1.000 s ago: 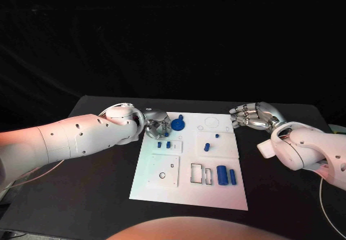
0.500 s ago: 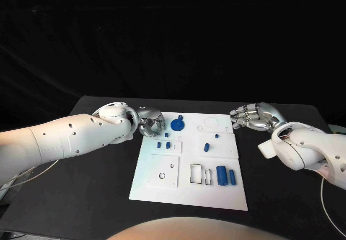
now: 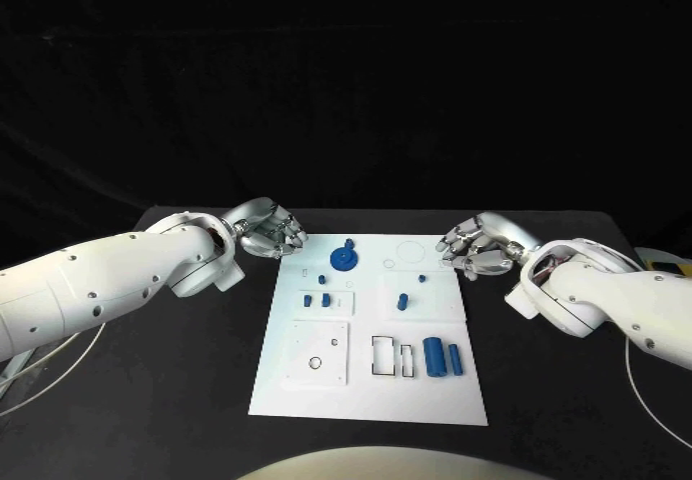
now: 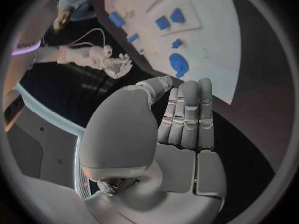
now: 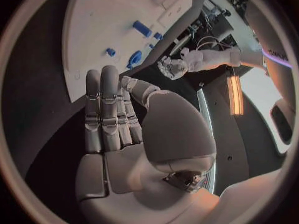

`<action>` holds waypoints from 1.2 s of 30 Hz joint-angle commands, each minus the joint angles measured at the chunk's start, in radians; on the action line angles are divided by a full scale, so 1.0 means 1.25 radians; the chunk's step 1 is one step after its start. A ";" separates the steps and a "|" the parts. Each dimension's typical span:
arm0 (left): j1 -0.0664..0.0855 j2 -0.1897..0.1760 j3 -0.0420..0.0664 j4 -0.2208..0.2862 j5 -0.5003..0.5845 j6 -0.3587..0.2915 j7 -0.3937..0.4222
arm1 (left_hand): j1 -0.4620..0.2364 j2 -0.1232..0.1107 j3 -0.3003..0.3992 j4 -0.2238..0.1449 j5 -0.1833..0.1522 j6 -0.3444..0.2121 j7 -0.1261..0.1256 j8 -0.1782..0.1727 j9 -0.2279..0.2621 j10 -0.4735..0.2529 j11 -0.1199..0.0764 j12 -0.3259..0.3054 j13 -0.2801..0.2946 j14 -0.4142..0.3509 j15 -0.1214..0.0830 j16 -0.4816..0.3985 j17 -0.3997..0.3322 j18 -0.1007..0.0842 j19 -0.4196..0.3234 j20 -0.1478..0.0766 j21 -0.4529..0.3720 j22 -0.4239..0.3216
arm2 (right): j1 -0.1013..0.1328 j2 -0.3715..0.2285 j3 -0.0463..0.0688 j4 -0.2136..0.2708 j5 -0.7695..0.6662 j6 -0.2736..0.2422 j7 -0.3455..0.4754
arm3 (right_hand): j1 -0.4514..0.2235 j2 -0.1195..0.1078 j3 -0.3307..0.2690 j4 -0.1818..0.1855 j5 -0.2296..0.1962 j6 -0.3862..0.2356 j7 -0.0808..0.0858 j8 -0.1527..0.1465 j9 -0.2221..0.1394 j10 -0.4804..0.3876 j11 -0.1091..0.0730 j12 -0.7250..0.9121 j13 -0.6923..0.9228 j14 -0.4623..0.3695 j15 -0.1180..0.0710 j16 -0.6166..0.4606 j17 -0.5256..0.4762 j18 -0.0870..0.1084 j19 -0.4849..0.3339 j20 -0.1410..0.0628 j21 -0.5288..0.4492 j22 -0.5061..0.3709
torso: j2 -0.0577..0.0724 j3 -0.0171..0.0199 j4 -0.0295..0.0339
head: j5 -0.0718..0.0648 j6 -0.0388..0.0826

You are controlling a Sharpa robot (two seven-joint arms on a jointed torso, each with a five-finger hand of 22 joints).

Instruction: Assemble the parts on the task board

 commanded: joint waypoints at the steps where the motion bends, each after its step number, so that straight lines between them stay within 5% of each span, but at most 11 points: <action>1: 0.001 -0.013 0.001 0.028 0.416 -0.048 0.114 | -0.004 0.013 -0.005 0.006 0.003 0.008 -0.001 0.007 0.001 0.002 0.002 0.010 0.002 -0.012 -0.001 -0.021 -0.011 0.005 -0.008 0.002 -0.017 -0.011 | 0.002 0.014 0.001 0.003 -0.292 0.060 -0.075 | -0.020 -0.008 0.011 0.003 -0.007 0.009 -0.004 -0.007 -0.003 0.012 -0.003 -0.022 0.002 0.017 -0.002 0.061 0.045 0.009 0.014 0.001 0.029 0.027 | 0.001 -0.0012 0.0010 | -0.014 0.004; 5: 0.000 -0.027 0.001 0.060 0.543 -0.024 0.155 | -0.009 0.019 -0.013 0.010 0.002 0.016 -0.004 0.014 0.003 0.014 -0.003 0.019 0.005 -0.009 -0.003 -0.028 -0.015 0.005 -0.006 0.001 -0.028 -0.020 | 0.002 0.032 0.001 0.002 -0.403 0.072 -0.115 | -0.037 -0.018 0.026 0.010 -0.017 0.013 -0.004 -0.013 -0.004 0.013 -0.002 -0.054 0.002 0.025 0.001 0.226 0.183 -0.006 0.057 0.003 0.137 0.108 | 0.002 -0.0019 0.0031 | -0.021 0.004; 13: -0.002 -0.040 0.002 0.103 0.619 0.000 0.185 | -0.012 0.021 -0.019 0.011 0.002 0.017 -0.005 0.015 0.003 0.020 -0.005 0.023 0.006 -0.006 -0.005 -0.030 -0.016 0.005 -0.002 0.000 -0.033 -0.024 | 0.001 0.064 0.002 0.004 -0.505 0.088 -0.161 | -0.048 -0.037 0.037 0.020 -0.024 0.004 0.001 -0.019 -0.001 0.007 0.005 -0.083 0.004 0.049 0.009 0.484 0.409 -0.046 0.166 0.009 0.389 0.281 | 0.001 -0.0019 0.0021 | -0.023 0.002; 24: -0.002 -0.044 0.002 0.118 0.638 0.007 0.195 | -0.013 0.019 -0.024 0.010 0.002 0.011 -0.004 0.013 0.002 0.017 -0.004 0.023 0.006 -0.004 -0.005 -0.031 -0.017 0.005 0.001 -0.001 -0.037 -0.027 | -0.006 0.097 0.001 -0.005 -0.578 0.118 -0.200 | -0.050 -0.044 0.041 0.023 -0.025 -0.005 0.005 -0.023 0.001 0.001 0.009 -0.094 0.004 0.049 0.013 0.537 0.450 -0.057 0.191 0.012 0.454 0.327 | 0.002 -0.0016 0.0031 | -0.027 -0.001; 36: -0.002 -0.048 0.002 0.125 0.640 0.010 0.192 | -0.011 0.022 -0.027 0.008 0.003 0.005 -0.002 0.011 0.000 0.012 -0.003 0.021 0.005 -0.003 -0.004 -0.031 -0.017 0.005 0.005 -0.001 -0.042 -0.032 | -0.024 0.111 0.000 -0.009 -0.595 0.144 -0.210 | -0.044 -0.039 0.048 0.025 -0.025 0.003 0.002 -0.017 0.006 0.013 0.006 -0.091 0.008 0.050 0.012 0.571 0.477 -0.067 0.216 0.013 0.514 0.368 | 0.002 0.0008 0.0014 | -0.020 -0.008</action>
